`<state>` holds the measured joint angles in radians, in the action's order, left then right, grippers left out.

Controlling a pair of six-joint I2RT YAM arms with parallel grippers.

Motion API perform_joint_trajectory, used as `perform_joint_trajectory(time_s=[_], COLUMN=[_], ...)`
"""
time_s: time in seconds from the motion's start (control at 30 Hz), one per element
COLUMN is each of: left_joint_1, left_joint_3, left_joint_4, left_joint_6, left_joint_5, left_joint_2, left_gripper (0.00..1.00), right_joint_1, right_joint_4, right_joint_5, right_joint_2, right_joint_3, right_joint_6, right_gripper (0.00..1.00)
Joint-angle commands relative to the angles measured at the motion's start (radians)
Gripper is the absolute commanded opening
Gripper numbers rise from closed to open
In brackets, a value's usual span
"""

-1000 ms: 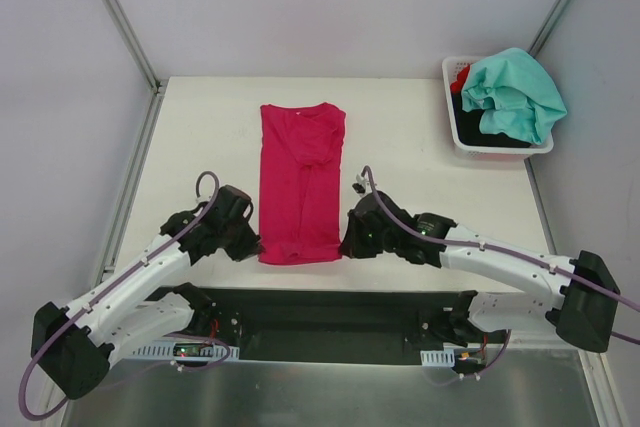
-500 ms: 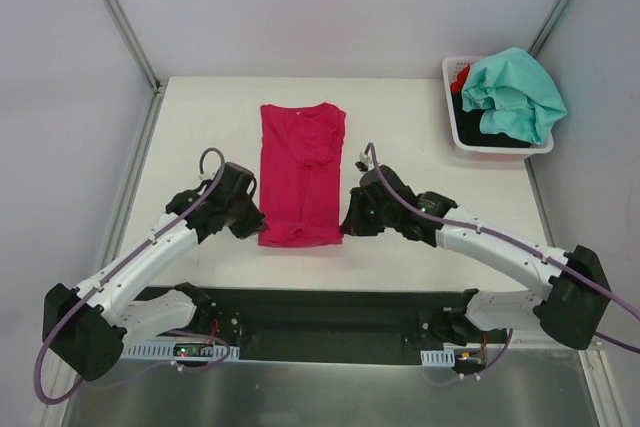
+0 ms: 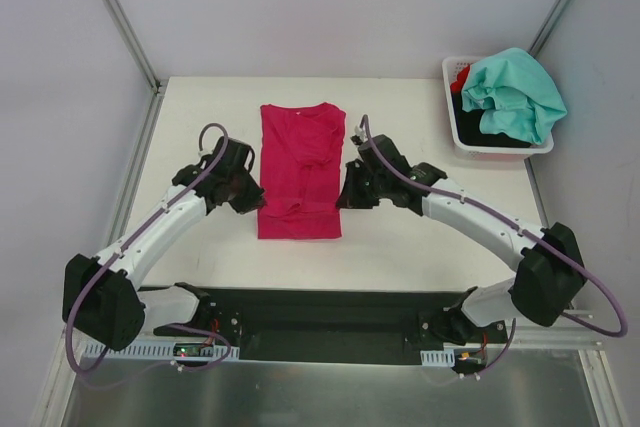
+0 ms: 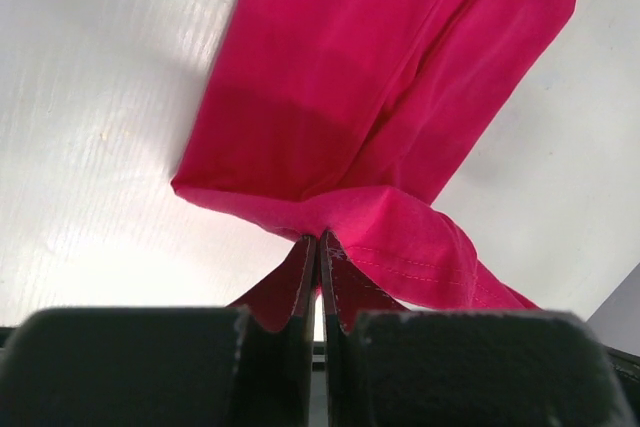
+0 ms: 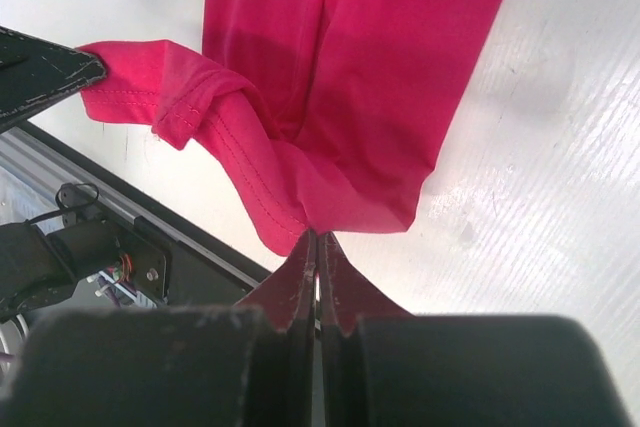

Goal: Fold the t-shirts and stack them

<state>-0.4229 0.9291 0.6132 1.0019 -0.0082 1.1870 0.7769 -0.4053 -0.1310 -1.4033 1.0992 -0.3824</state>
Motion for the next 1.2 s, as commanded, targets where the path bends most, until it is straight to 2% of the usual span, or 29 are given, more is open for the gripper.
perform_joint_trajectory(time_s=[0.0,0.47,1.17], left_joint_1=[0.022,0.087,0.141], left_joint_3=[0.059,0.183,0.243], left_joint_4=[-0.047,-0.118,-0.174], left_joint_6=[-0.043,-0.08,-0.094], left_joint_5=[0.034,0.08,0.131], left_joint_2=[0.063,0.275,0.419], left_gripper=[0.0,0.0,0.0], right_joint_1=[-0.04,-0.134,-0.215], right_joint_4=[-0.007,0.008,-0.018], right_joint_5=[-0.053,-0.154,-0.219], right_joint_2=[-0.04,-0.226,-0.399], right_joint_3=[0.07,0.188,0.35], right_joint_6=[0.051,0.099,0.14], right_gripper=[0.01,0.01,0.02])
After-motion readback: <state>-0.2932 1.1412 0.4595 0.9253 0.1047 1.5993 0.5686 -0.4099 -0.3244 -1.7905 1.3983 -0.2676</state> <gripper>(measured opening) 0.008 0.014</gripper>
